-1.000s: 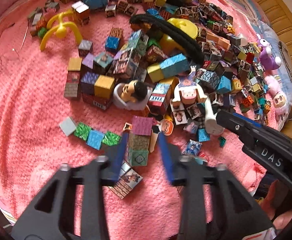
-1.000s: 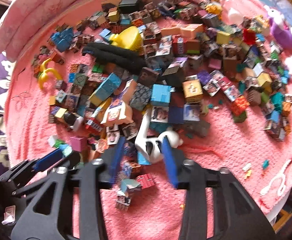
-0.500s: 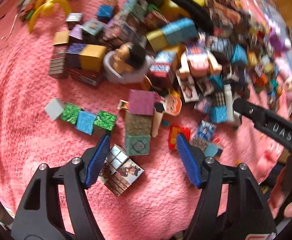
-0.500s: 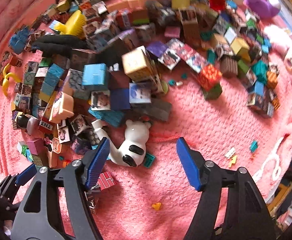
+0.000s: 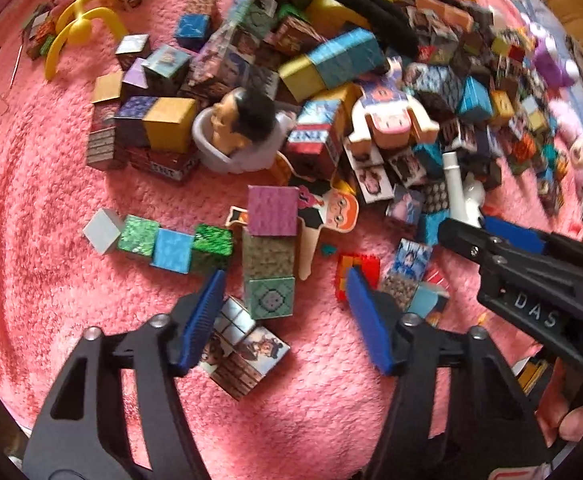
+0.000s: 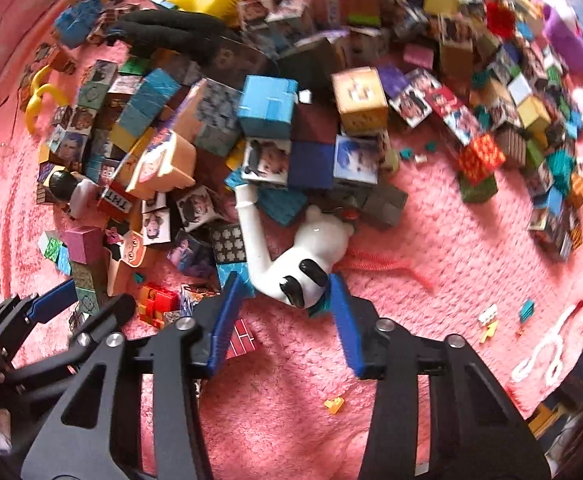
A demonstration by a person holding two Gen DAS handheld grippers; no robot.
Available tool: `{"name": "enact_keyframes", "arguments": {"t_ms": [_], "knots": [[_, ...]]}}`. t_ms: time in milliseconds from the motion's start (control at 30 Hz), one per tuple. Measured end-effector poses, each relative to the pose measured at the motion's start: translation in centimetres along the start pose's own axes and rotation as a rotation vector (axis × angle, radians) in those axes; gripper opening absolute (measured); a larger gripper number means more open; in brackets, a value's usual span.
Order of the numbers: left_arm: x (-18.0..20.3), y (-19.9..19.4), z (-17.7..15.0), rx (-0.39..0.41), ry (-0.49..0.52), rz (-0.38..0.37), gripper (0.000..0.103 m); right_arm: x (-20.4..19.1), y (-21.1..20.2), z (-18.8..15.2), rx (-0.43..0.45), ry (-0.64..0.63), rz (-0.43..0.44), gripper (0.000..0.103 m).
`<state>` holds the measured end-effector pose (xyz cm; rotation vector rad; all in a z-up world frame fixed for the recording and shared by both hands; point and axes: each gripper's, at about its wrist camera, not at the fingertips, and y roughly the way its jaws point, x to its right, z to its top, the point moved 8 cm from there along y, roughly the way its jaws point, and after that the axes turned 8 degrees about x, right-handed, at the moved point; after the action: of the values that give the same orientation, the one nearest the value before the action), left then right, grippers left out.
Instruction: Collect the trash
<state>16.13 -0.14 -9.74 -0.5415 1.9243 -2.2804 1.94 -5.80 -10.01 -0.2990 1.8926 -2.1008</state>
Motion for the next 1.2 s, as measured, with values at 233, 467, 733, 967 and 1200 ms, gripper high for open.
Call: {"name": "enact_keyframes", "arguments": {"t_ms": [233,467,733,967,1200], "knots": [[-0.1,-1.0,0.6,0.032,-0.012,-0.020,0.025,0.1,-1.7,0.3,0.046,-0.021,-0.005,0.038],[-0.3,-3.6,2.2,0.135,-0.015,-0.028,0.020,-0.5,-4.3,2.3,0.121,0.004,0.016,0.038],[-1.9,-4.9,1.9,0.166,-0.073,-0.014,0.020,-2.9,-6.6,2.6,0.168,-0.025,0.060,0.038],[-3.2,-4.7,-0.5,0.145,-0.113,-0.015,0.020,-4.1,-6.2,1.5,0.180,-0.047,0.087,0.038],[-2.5,-3.4,-2.8,0.092,-0.121,-0.047,0.022,-3.5,-5.7,-0.4,0.158,-0.014,0.087,0.039]]}}
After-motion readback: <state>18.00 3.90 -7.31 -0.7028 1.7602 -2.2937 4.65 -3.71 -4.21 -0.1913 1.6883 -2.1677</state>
